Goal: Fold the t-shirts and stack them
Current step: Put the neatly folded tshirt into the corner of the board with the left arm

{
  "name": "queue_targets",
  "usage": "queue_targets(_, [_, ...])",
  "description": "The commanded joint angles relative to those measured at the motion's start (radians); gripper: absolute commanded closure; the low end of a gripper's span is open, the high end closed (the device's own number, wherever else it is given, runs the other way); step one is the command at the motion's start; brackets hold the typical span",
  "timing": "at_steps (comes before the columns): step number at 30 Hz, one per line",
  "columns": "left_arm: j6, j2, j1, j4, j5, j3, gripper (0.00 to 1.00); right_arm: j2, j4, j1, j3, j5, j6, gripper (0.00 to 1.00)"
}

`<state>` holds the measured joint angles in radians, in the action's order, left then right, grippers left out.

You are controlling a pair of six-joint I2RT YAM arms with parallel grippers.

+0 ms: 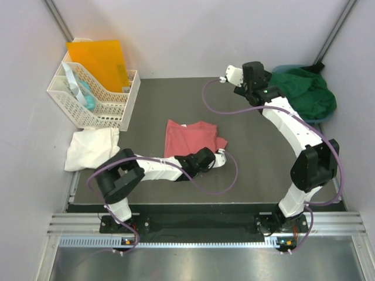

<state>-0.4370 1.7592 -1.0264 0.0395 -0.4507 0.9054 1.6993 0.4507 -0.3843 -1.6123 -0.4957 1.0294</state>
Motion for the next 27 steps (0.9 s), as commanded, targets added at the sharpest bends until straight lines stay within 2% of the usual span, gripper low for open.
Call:
queue_targets(1, [-0.071, -0.144, 0.011, 0.255, 0.081, 0.045, 1.00, -0.010, -0.072, -0.010, -0.058, -0.021, 0.024, 0.33])
queue_targets(5, [-0.144, -0.214, 0.070, 0.370, 0.150, 0.124, 1.00, -0.007, -0.087, -0.011, -0.077, -0.026, 0.037, 0.34])
queue_targets(9, [-0.339, -0.308, 0.106, 0.416, 0.194, 0.180, 1.00, -0.006, -0.092, -0.016, -0.098, -0.024, 0.031, 0.34])
queue_targets(11, [-0.394, -0.340, 0.146, 0.497, 0.230, 0.266, 1.00, -0.010, -0.101, -0.016, -0.095, -0.024, 0.028, 0.34])
queue_targets(12, [-0.446, -0.343, 0.160, 0.546, 0.295, 0.309, 1.00, -0.013, -0.109, -0.018, -0.090, -0.026, 0.028, 0.34])
queue_targets(14, [-0.506, -0.336, 0.201, 0.698, 0.334, 0.433, 1.00, -0.024, -0.128, -0.018, -0.074, -0.024, 0.027, 0.34])
queue_targets(17, [-0.597, -0.311, 0.232, 0.818, 0.302, 0.564, 1.00, -0.044, -0.158, -0.018, -0.040, -0.023, 0.029, 0.34])
queue_targets(19, [-0.638, -0.303, 0.264, 0.833, 0.258, 0.631, 1.00, -0.050, -0.165, -0.018, -0.021, -0.024, 0.031, 0.34])
queue_targets(22, [-0.690, -0.305, 0.304, 0.841, 0.163, 0.685, 1.00, -0.064, -0.194, -0.018, 0.008, -0.020, 0.040, 0.34])
queue_targets(27, [-0.773, -0.323, 0.413, 0.859, 0.096, 0.736, 1.00, -0.063, -0.221, -0.018, 0.020, -0.011, 0.047, 0.34])
